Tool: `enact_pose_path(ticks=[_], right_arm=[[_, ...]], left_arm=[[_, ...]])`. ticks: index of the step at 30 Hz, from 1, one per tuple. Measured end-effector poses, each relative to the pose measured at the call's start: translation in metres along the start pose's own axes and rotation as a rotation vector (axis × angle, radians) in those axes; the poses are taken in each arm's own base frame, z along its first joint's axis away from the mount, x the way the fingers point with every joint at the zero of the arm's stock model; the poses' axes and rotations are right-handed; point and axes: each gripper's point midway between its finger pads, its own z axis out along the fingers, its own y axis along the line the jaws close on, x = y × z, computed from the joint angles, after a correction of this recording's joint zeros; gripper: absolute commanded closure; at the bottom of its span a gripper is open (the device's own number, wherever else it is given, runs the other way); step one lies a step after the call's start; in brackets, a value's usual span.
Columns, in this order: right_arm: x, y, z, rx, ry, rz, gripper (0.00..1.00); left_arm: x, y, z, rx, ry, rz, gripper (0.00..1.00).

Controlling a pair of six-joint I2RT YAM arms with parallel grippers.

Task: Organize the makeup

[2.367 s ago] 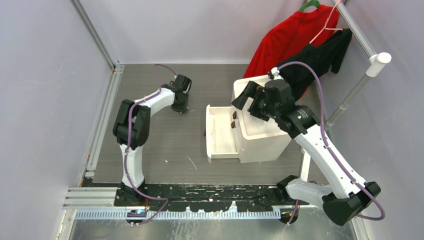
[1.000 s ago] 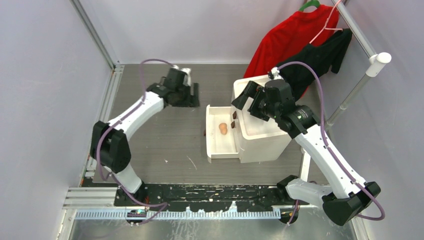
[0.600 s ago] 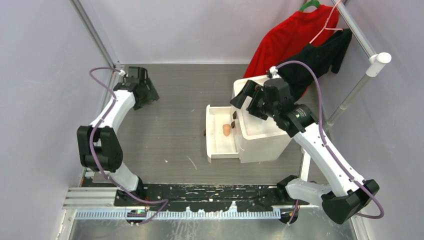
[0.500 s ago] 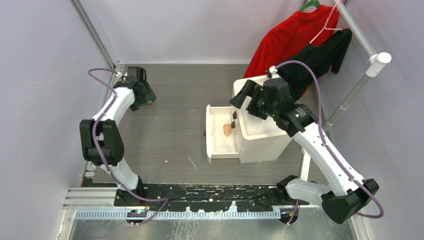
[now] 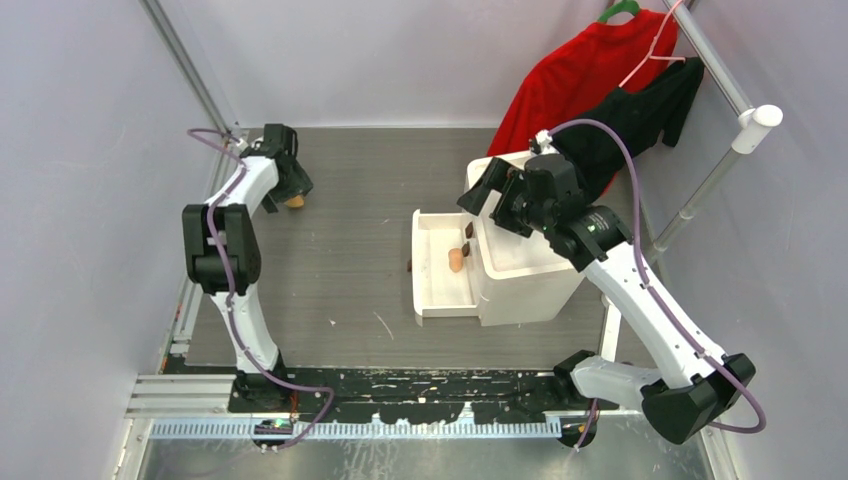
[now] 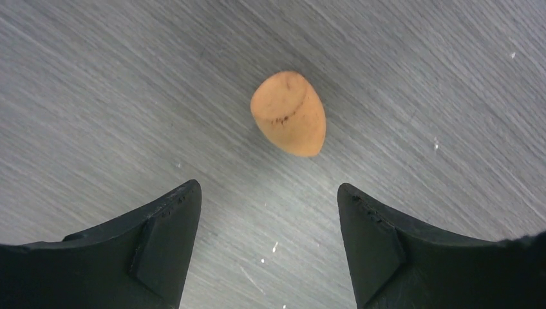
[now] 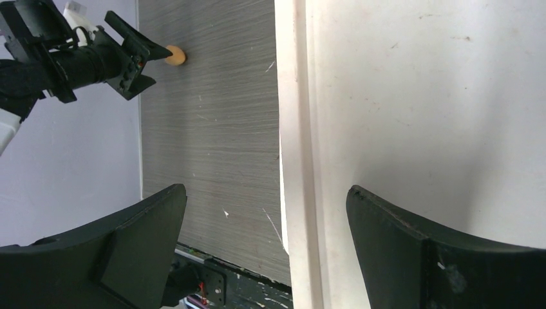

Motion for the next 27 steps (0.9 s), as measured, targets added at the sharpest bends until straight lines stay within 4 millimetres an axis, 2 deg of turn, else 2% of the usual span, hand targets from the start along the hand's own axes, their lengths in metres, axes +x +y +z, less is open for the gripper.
enact_pose_path(ticks=[6, 9, 14, 18, 21, 23, 27], right_arm=[[-0.001, 0.002, 0.003, 0.0, 0.004, 0.0, 0.0], [-0.001, 0.002, 0.003, -0.001, 0.005, 0.0, 0.0], [-0.002, 0.003, 0.004, 0.0, 0.006, 0.0, 0.0], [-0.002, 0.003, 0.004, -0.001, 0.006, 0.0, 0.0], [-0.002, 0.003, 0.004, 0.0, 0.006, 0.0, 0.0], [-0.002, 0.003, 0.004, 0.0, 0.006, 0.0, 0.0], [-0.002, 0.003, 0.004, -0.001, 0.006, 0.0, 0.0]], left_arm=[[-0.005, -0.001, 0.03, -0.037, 0.013, -0.004, 0.29], [-0.002, 0.0, 0.042, -0.05, 0.03, -0.003, 0.38], [0.0, -0.005, 0.049, -0.038, 0.044, -0.003, 0.58], [0.0, -0.008, 0.049, -0.021, 0.045, -0.001, 0.64], [0.001, -0.008, 0.043, -0.005, 0.042, 0.004, 0.65], [0.006, -0.006, 0.032, 0.008, 0.043, 0.016, 0.66], [0.01, -0.004, -0.013, 0.069, 0.01, 0.044, 0.67]])
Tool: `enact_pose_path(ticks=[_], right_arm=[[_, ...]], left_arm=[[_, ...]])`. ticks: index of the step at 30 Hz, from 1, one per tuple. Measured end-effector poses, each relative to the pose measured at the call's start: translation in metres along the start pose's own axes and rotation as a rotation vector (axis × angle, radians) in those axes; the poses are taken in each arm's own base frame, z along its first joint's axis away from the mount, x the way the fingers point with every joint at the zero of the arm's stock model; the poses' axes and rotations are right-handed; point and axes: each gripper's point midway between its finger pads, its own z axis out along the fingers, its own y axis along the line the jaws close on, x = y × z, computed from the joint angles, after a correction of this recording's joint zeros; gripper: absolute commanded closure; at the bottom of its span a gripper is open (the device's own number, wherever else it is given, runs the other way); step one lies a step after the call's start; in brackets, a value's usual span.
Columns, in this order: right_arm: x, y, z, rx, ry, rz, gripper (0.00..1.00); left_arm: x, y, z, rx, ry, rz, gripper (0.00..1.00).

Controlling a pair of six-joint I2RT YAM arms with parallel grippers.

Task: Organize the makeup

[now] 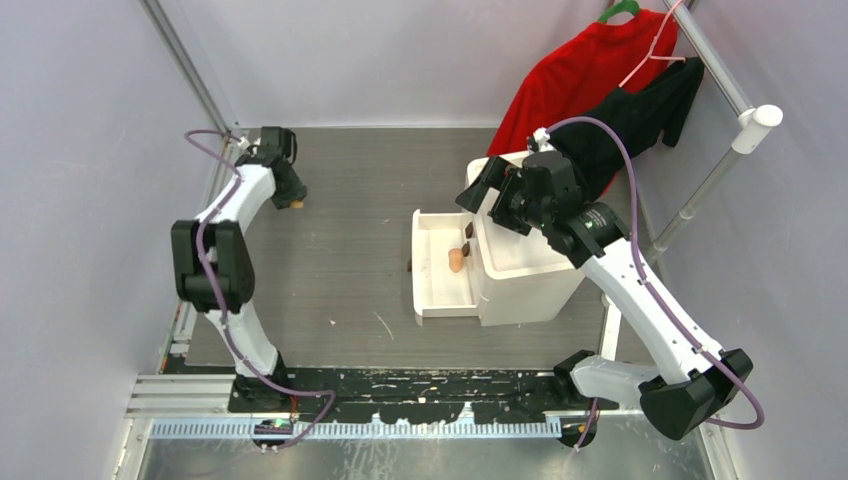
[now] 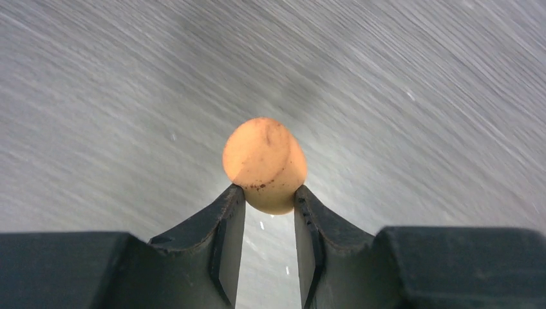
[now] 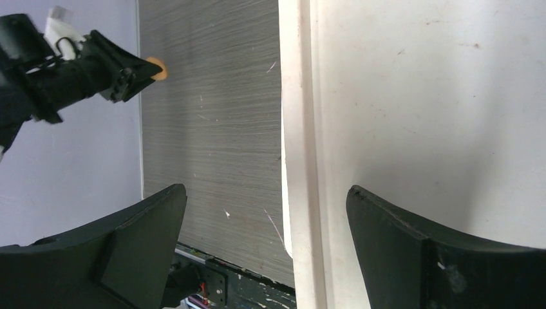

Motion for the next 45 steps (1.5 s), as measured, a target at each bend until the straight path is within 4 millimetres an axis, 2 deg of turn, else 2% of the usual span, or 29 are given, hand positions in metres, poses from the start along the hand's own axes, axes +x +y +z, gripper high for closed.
enact_pose_path(ticks=[4, 8, 10, 16, 19, 21, 22, 25, 27, 31, 35, 38, 41, 43, 45], right_arm=[[0.0, 0.0, 0.0, -0.002, 0.002, 0.0, 0.0], [0.001, 0.0, -0.002, -0.005, 0.001, 0.001, 0.0], [0.001, 0.0, -0.002, -0.006, 0.001, 0.001, 0.0], [0.002, -0.001, -0.005, -0.008, 0.001, 0.001, 0.0], [0.003, -0.001, -0.005, -0.009, 0.002, 0.001, 0.0], [0.003, -0.001, -0.006, -0.01, 0.003, 0.001, 0.0], [0.003, -0.001, -0.006, -0.011, 0.003, 0.001, 0.0], [0.004, -0.001, -0.007, -0.012, 0.002, 0.001, 0.0], [0.004, -0.002, -0.008, -0.012, 0.001, 0.003, 0.0], [0.005, -0.002, -0.009, -0.011, 0.003, 0.004, 0.0], [0.005, -0.003, -0.009, -0.01, 0.003, 0.004, 0.0], [0.005, -0.003, -0.011, -0.007, 0.003, 0.004, 0.0], [0.006, -0.005, -0.013, -0.003, 0.004, 0.003, 0.0], [0.006, -0.005, -0.013, -0.003, 0.005, 0.004, 0.0], [0.007, -0.005, -0.013, -0.002, 0.005, 0.004, 0.0]], left_arm=[[0.007, -0.022, -0.057, 0.109, -0.07, 0.062, 0.7], [0.032, -0.057, -0.109, 0.256, -0.103, 0.153, 0.73], [0.056, -0.077, -0.132, 0.342, -0.095, 0.215, 0.73], [0.135, -0.13, -0.177, 0.619, 0.029, 0.374, 0.7], [0.165, -0.155, -0.196, 0.768, 0.098, 0.431, 0.68], [0.181, -0.17, -0.206, 0.838, 0.139, 0.467, 0.61], [0.188, -0.177, -0.208, 0.863, 0.157, 0.483, 0.54], [0.211, -0.196, -0.213, 0.913, 0.208, 0.533, 0.26], [0.223, -0.202, -0.213, 0.931, 0.232, 0.561, 0.19], [0.233, -0.212, -0.216, 0.929, 0.258, 0.604, 0.2], [0.213, -0.207, -0.208, 0.858, 0.187, 0.609, 0.22], [0.192, -0.191, -0.192, 0.781, 0.147, 0.577, 0.21], [0.176, -0.163, -0.166, 0.672, 0.12, 0.545, 0.21], [0.173, -0.145, -0.148, 0.596, 0.12, 0.537, 0.21], [0.18, -0.133, -0.138, 0.551, 0.13, 0.551, 0.21]])
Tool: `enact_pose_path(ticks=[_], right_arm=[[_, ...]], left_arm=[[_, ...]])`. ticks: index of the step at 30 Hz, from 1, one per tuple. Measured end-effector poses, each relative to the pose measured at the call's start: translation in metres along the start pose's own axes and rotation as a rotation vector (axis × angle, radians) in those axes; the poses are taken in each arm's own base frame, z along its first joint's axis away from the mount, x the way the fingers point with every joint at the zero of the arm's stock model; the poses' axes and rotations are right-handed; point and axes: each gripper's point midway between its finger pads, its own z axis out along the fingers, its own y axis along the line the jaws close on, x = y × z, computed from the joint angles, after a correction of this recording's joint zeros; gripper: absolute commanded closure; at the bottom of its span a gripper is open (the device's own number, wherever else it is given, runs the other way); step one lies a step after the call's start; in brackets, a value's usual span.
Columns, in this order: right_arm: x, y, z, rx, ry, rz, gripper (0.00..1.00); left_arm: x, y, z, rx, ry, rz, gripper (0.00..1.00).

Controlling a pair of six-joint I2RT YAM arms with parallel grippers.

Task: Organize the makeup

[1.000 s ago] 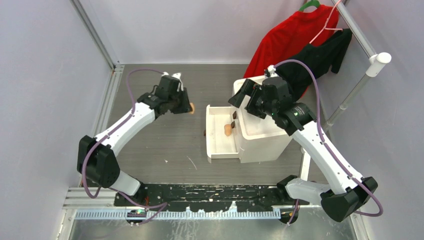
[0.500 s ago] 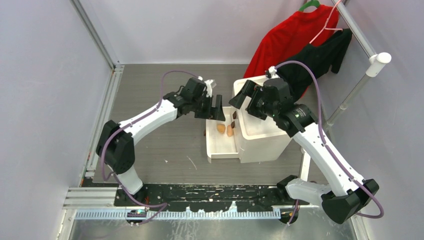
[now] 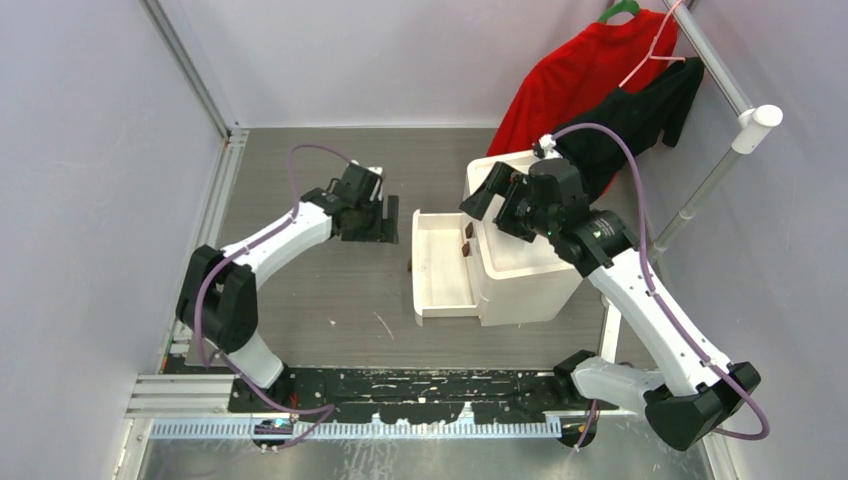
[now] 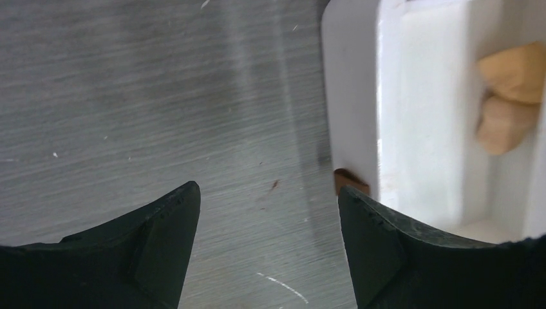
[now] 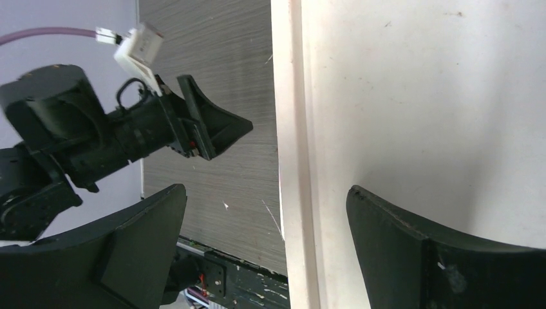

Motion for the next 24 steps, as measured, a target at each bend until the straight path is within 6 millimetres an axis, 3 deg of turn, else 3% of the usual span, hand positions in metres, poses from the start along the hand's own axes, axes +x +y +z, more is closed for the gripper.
enact_pose_path(ticks=[5, 12, 16, 21, 24], right_arm=[[0.001, 0.0, -0.002, -0.003, -0.002, 0.0, 0.0], [0.002, 0.002, -0.001, -0.015, 0.002, 0.009, 0.0], [0.003, 0.006, 0.003, -0.044, 0.002, 0.025, 0.0], [0.004, 0.013, 0.006, -0.088, 0.0, 0.05, 0.0], [0.005, 0.014, 0.006, -0.099, 0.002, 0.055, 0.0]], left_arm=[[0.032, 0.015, 0.016, -0.044, 0.077, 0.033, 0.23], [0.057, 0.001, 0.055, 0.019, 0.178, 0.024, 0.25], [0.067, -0.027, 0.066, 0.066, 0.211, 0.042, 0.25], [0.055, -0.084, 0.064, 0.191, 0.167, 0.064, 0.25], [0.052, -0.093, 0.063, 0.218, 0.152, 0.055, 0.25]])
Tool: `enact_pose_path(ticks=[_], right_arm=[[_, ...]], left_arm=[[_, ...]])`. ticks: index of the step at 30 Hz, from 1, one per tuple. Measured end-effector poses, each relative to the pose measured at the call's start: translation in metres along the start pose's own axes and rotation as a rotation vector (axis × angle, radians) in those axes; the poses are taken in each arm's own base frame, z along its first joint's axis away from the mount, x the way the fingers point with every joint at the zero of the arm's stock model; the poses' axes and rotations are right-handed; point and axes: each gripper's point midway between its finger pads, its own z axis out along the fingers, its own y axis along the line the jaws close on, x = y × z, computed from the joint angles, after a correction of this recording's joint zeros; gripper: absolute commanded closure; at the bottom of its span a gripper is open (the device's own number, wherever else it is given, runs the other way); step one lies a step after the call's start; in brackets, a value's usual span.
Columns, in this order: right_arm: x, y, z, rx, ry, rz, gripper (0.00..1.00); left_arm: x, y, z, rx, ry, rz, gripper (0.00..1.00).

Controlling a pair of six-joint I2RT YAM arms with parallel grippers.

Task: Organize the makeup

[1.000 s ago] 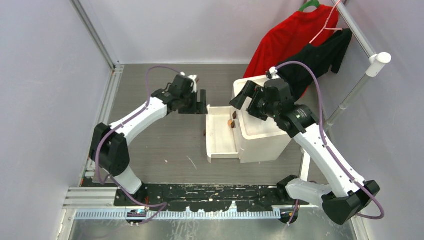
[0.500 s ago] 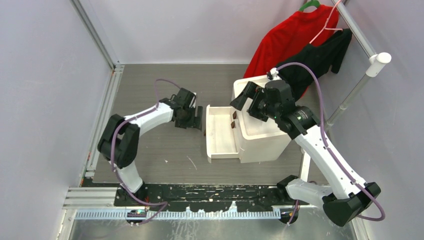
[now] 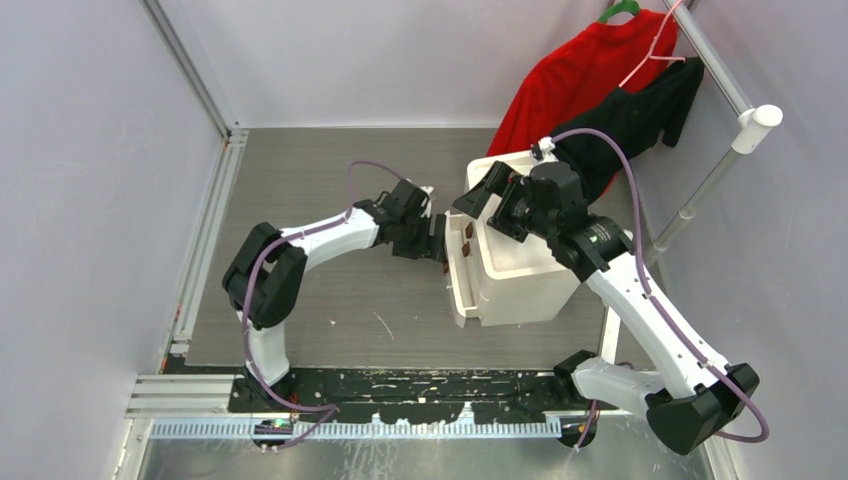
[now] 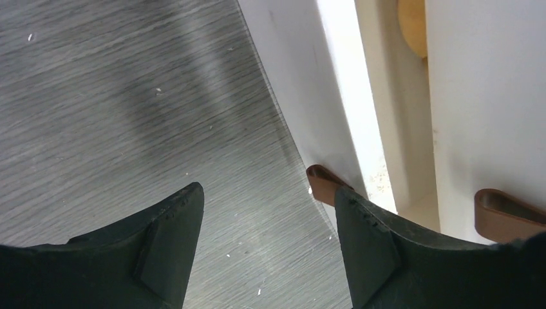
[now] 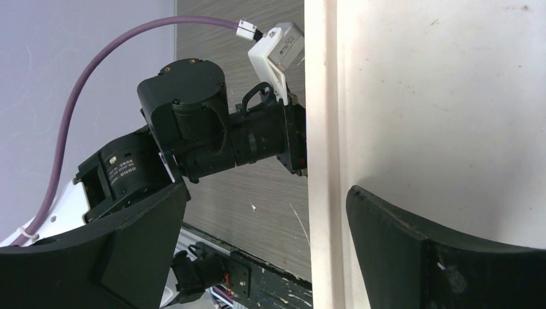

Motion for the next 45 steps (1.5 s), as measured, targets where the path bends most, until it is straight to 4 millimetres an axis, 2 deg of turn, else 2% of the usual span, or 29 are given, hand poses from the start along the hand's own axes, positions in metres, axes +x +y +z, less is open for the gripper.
enact_pose_path(ticks=[12, 19, 23, 27, 30, 37, 41, 45], right_arm=[[0.002, 0.002, 0.0, -0.01, 0.009, 0.0, 0.0], [0.002, 0.002, 0.0, -0.011, 0.011, 0.0, 0.0], [0.002, 0.002, 0.0, -0.011, 0.011, -0.001, 0.0], [0.002, 0.002, 0.0, -0.011, 0.012, -0.004, 0.0], [0.002, 0.002, 0.0, -0.011, 0.012, -0.005, 0.0], [0.002, 0.0, -0.002, 0.004, 0.017, -0.015, 0.0], [0.002, -0.001, -0.003, 0.009, 0.016, -0.019, 0.0], [0.001, -0.001, -0.002, 0.012, 0.018, -0.02, 0.0]], left_arm=[[-0.008, -0.008, -0.002, 0.025, -0.018, -0.009, 0.27], [-0.014, -0.029, 0.024, 0.081, 0.004, -0.03, 0.27], [-0.014, -0.04, 0.028, 0.099, -0.001, -0.016, 0.27], [-0.018, -0.034, 0.023, 0.115, -0.017, -0.037, 0.26], [-0.02, -0.024, 0.01, 0.123, -0.03, -0.076, 0.26], [-0.053, 0.006, -0.027, 0.112, -0.13, -0.142, 0.27], [-0.055, -0.004, -0.03, 0.141, -0.149, -0.151, 0.28], [-0.04, -0.034, -0.017, 0.187, -0.105, -0.124, 0.29]])
